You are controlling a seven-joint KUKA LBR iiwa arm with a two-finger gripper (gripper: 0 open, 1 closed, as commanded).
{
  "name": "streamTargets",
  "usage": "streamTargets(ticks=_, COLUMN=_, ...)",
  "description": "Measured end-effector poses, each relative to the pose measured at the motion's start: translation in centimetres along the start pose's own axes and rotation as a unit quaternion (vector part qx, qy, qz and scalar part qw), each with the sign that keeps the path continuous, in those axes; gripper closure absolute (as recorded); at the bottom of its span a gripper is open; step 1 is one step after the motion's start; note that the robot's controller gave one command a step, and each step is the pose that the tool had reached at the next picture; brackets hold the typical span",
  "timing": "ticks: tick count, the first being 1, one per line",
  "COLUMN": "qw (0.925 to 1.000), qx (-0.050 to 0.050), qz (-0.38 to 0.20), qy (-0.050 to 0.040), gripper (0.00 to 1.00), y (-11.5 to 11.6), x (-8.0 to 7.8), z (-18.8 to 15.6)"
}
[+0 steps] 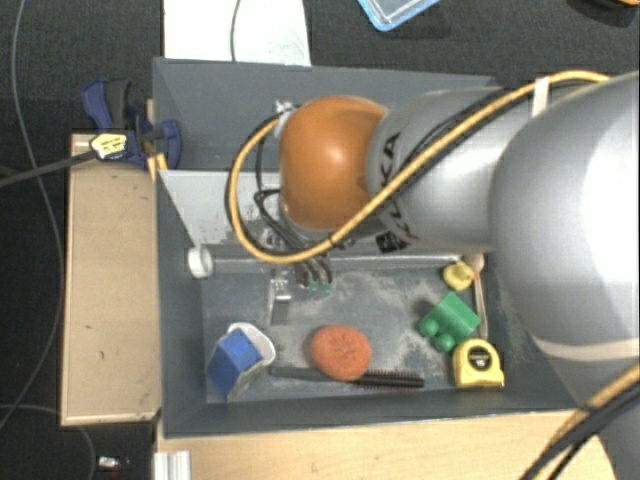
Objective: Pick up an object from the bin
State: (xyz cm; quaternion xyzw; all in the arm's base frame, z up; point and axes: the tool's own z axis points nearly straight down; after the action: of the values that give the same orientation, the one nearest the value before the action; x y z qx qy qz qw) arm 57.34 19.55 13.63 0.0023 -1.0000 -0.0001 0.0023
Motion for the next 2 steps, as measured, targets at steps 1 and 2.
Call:
streamTargets(ticks=1, qw=1.0, qx=-0.001, qz=0.002, qy=-0.003, gripper=0.0, y=-0.1, x=-0.1, z=-0.5)
streamTargets(ticks=2, qw=0.9954, qx=0.0, qz=-0.096, qy=-0.0031, gripper=0.0, y=1.8, x=1.3, z=-2.1)
